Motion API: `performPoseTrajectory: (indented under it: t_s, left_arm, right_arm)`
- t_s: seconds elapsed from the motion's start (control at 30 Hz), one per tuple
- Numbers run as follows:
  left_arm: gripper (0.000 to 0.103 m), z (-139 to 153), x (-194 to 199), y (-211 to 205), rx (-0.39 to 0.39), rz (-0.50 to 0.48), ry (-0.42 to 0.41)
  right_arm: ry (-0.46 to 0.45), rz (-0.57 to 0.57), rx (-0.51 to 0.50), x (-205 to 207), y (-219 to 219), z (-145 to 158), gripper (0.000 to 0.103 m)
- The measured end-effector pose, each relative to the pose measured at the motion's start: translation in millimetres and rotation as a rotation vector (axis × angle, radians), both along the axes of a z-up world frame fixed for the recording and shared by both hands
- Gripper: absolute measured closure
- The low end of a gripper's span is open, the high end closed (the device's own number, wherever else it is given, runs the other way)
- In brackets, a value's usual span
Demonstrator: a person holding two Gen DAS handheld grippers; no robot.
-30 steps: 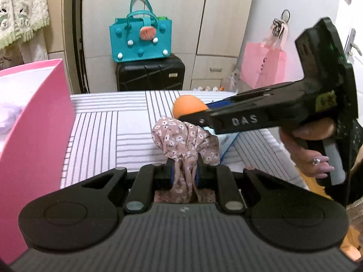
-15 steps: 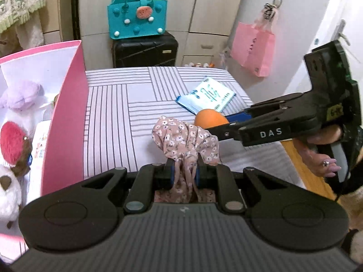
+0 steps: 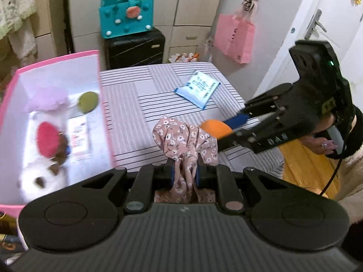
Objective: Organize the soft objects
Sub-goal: 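Carry the floral scrunchie and orange sponge together over the pink box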
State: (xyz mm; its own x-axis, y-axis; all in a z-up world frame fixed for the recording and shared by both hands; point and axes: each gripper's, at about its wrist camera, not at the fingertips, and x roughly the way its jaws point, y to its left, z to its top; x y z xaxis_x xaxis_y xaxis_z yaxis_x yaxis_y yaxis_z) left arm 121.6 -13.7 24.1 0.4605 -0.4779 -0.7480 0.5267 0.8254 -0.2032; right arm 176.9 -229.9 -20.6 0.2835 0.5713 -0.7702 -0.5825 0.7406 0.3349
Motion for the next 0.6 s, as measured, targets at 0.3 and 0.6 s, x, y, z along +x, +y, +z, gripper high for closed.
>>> performPoseTrajectory:
  t_s: [0.3, 0.6]
  left_arm:
    - [0.088, 36.0, -6.1, 55.3, 0.040, 0.069, -0.076]
    - [0.088, 38.9, 20.4, 101.9, 0.001, 0.140, -0.111]
  right_arm:
    - [-0.024, 0.092, 0.030, -9.1, 33.3, 34.3, 0.060]
    - [-0.141, 0.119, 0.044, 18.1, 75.9, 55.3, 0.060]
